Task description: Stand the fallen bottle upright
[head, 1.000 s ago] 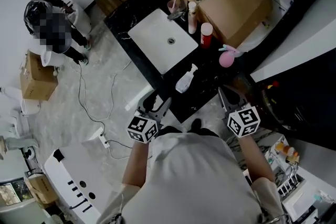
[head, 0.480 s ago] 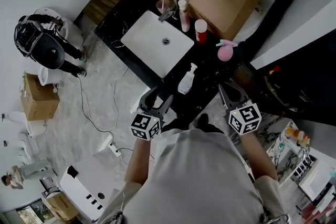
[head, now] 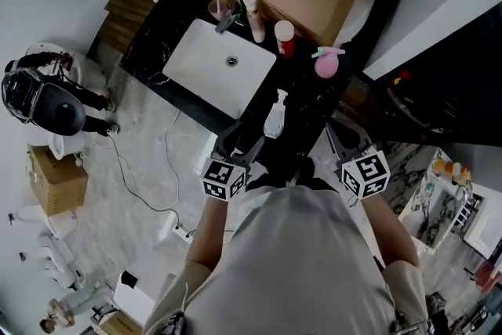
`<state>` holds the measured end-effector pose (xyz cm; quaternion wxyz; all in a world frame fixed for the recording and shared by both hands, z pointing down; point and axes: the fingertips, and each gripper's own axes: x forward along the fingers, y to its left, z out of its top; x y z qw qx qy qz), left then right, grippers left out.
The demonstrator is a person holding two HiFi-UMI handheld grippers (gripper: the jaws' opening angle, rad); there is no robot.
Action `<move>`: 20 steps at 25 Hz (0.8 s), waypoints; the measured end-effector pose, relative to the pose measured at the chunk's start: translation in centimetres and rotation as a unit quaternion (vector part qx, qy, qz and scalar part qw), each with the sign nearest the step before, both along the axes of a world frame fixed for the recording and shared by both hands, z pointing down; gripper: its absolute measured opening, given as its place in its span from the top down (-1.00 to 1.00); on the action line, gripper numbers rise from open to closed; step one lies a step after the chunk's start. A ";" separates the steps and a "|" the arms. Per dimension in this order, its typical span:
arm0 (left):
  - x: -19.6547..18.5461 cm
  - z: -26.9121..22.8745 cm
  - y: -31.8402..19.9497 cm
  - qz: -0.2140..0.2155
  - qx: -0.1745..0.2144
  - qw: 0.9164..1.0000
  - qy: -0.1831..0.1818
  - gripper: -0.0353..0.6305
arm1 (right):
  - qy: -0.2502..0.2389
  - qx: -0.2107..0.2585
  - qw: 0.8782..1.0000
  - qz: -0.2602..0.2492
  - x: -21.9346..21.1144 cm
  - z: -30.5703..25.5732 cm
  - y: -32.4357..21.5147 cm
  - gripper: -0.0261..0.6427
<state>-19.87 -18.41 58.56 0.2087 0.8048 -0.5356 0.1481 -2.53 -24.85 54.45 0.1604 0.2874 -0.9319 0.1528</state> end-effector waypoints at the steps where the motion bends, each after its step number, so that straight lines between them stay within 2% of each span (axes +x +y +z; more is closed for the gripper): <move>1: 0.2 0.4 -0.3 0.007 -0.004 1.000 0.002 0.16 | 0.003 0.000 1.000 0.003 0.0 0.1 0.0 0.82; 9: 2.5 4.8 -3.4 0.068 -0.046 0.997 0.000 0.14 | 0.017 -0.005 0.999 0.036 0.7 0.8 0.0 0.82; 20: 4.6 13.2 -6.2 0.116 -0.132 0.983 -0.043 0.09 | 0.030 -0.028 0.996 0.082 2.2 3.1 0.4 0.82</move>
